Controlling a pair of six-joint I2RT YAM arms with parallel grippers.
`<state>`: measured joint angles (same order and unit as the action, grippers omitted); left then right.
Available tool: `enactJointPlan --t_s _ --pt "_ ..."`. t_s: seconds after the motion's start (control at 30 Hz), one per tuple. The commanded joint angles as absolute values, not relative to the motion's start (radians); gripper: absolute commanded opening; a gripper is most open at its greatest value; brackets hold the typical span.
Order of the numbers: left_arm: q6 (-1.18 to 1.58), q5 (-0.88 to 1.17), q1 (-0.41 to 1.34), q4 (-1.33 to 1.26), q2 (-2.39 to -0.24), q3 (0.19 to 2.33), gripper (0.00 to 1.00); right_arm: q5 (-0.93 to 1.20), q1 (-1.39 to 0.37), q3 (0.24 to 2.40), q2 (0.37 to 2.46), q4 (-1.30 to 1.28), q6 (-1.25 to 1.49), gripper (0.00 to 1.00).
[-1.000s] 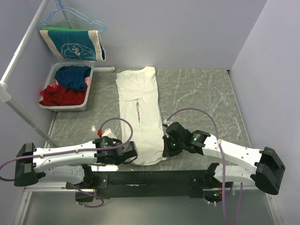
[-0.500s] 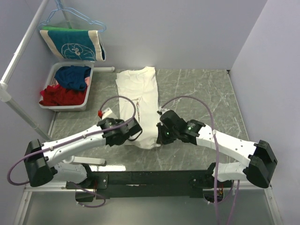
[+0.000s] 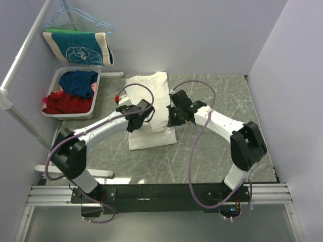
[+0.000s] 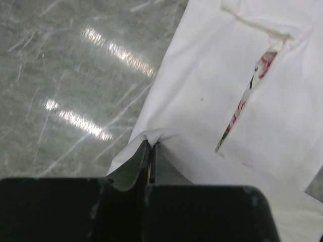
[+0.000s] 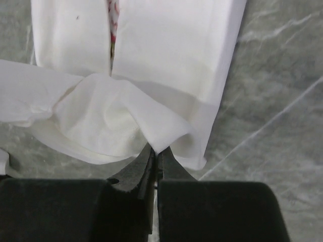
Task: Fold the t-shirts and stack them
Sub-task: Fold the tshirt
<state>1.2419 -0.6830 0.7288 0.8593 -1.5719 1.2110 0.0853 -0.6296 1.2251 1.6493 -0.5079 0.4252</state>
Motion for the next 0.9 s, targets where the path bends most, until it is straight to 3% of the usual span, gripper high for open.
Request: enactJointPlan --t_s 0.0,0.43,0.47,0.5,0.53,0.6,0.63,0.67,0.73,0.87 --pt "1.082 -0.661 0.652 0.739 -1.646 1.29 0.01 0.13 -0.575 1.342 1.752 -0.472 0.379 0.0" --pt "0.907 -0.558 0.5 0.647 -1.919 1.5 0.01 0.179 -0.489 1.604 1.996 -0.499 0.382 0.0" --pt "0.894 -0.555 0.488 0.644 -1.928 1.525 0.02 0.184 -0.485 1.618 2.005 -0.496 0.382 0.05" --pt "0.885 -0.549 0.48 0.64 -1.939 1.535 0.04 0.183 -0.476 1.634 2.017 -0.495 0.39 0.17" --pt "0.876 -0.532 0.473 0.634 -1.956 1.549 0.13 0.187 -0.471 1.678 2.04 -0.502 0.391 0.35" --pt "0.85 -0.528 0.453 0.609 -1.968 1.589 0.33 0.193 -0.46 1.709 2.051 -0.491 0.408 0.5" --pt "0.842 -0.525 0.437 0.598 -1.974 1.617 0.51 0.186 -0.453 1.727 2.049 -0.48 0.414 0.6" --pt "0.833 -0.523 0.431 0.58 -1.977 1.635 0.58 0.178 -0.446 1.733 2.048 -0.465 0.422 0.65" --pt "0.825 -0.532 0.411 0.572 -1.988 1.692 0.6 0.183 -0.433 1.752 2.042 -0.428 0.443 0.72" --pt "0.812 -0.558 0.396 0.58 -1.988 1.77 0.61 0.153 -0.428 1.808 2.046 -0.446 0.442 0.73"
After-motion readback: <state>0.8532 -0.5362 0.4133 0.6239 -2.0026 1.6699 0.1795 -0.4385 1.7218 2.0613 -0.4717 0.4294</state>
